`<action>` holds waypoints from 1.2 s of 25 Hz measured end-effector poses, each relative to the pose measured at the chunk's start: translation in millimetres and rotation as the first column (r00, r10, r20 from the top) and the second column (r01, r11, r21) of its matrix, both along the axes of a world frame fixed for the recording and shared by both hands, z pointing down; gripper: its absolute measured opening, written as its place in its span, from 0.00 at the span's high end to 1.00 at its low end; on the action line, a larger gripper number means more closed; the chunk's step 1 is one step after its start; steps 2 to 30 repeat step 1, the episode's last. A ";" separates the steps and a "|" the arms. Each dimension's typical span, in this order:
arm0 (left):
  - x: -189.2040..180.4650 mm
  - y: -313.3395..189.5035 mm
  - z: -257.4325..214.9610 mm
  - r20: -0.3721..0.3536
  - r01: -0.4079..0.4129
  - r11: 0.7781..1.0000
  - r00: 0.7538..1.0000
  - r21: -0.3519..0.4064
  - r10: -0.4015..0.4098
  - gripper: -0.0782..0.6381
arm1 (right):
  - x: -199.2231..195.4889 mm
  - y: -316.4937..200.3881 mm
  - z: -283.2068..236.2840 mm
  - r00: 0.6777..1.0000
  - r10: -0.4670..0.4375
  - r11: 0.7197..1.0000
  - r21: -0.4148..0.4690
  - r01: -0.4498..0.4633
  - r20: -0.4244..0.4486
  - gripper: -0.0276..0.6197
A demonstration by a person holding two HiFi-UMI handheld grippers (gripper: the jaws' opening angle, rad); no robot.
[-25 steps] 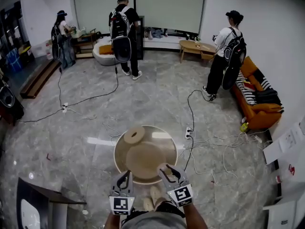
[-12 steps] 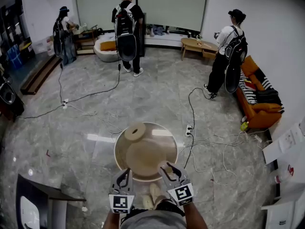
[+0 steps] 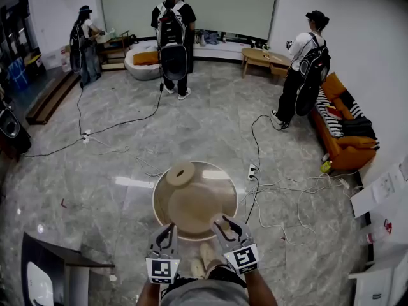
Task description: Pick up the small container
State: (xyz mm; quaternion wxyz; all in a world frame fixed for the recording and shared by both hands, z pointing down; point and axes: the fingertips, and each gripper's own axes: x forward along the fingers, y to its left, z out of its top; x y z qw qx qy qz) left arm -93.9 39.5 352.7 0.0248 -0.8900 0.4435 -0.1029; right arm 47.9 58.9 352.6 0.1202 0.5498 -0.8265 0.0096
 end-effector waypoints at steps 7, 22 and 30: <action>0.4 -0.3 -0.1 0.000 -0.001 1.000 1.000 0.000 0.001 0.87 | 0.1 -0.4 -0.3 1.000 0.000 1.000 0.001 0.000 -0.001 0.76; 0.4 -0.3 -0.1 0.000 -0.001 1.000 1.000 0.000 0.001 0.87 | 0.1 -0.4 -0.3 1.000 0.000 1.000 0.001 0.000 -0.001 0.76; 0.4 -0.3 -0.1 0.000 -0.001 1.000 1.000 0.000 0.001 0.87 | 0.1 -0.4 -0.3 1.000 0.000 1.000 0.001 0.000 -0.001 0.76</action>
